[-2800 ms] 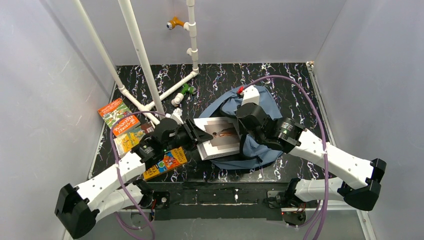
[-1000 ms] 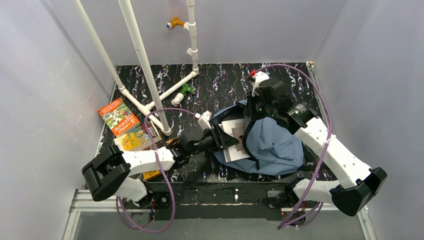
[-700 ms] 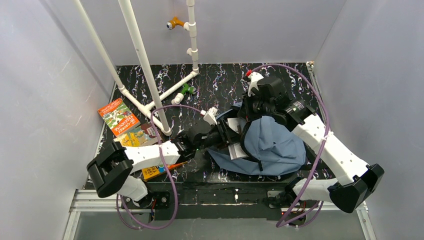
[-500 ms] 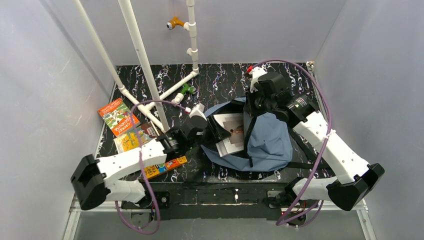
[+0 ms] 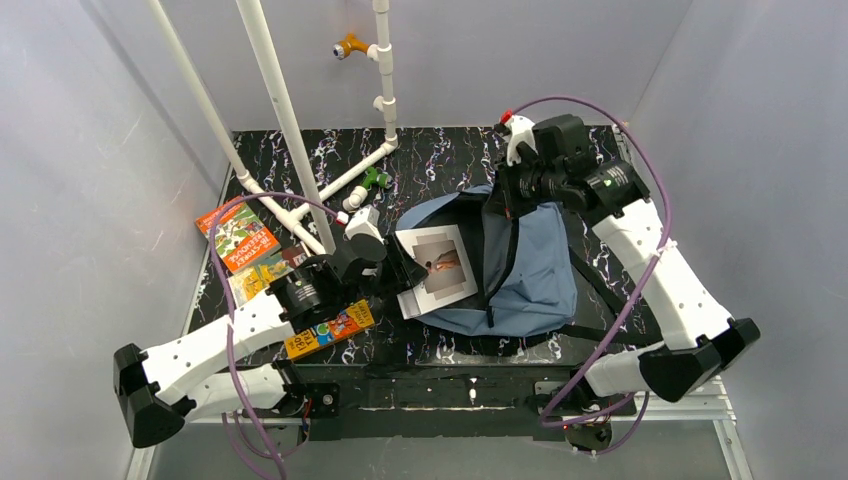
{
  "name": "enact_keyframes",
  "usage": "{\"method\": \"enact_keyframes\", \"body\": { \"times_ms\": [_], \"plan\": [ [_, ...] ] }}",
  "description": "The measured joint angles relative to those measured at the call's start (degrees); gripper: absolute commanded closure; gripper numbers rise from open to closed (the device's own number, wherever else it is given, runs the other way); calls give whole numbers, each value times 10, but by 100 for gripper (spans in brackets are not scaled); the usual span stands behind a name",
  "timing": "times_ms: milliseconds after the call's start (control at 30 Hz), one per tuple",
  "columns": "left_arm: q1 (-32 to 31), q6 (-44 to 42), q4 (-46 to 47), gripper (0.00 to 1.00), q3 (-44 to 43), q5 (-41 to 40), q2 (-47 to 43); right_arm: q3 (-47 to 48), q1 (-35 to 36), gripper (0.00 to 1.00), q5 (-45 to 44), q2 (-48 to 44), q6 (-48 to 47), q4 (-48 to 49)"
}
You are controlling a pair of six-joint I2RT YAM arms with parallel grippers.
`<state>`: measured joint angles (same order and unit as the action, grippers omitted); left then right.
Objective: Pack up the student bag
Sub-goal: Place the book in the student bag.
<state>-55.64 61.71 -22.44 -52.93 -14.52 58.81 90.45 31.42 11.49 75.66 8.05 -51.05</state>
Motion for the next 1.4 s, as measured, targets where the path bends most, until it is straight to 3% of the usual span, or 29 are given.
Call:
{"method": "enact_keyframes", "body": {
  "times_ms": [133,300,667,1000,1400],
  "plan": [
    [0,-24,47,100,17,22,-35,72,-7,99,26,40,3,-47],
    [0,-26,122,100,47,68,-60,83,-16,99,68,51,14,-62],
    [31,67,163,100,20,108,76,63,-18,99,154,54,51,-40],
    [35,160,118,100,27,63,33,62,-23,99,166,53,58,-30],
    [31,122,225,100,1,102,172,55,-25,99,211,53,69,-4]
  ]
}}
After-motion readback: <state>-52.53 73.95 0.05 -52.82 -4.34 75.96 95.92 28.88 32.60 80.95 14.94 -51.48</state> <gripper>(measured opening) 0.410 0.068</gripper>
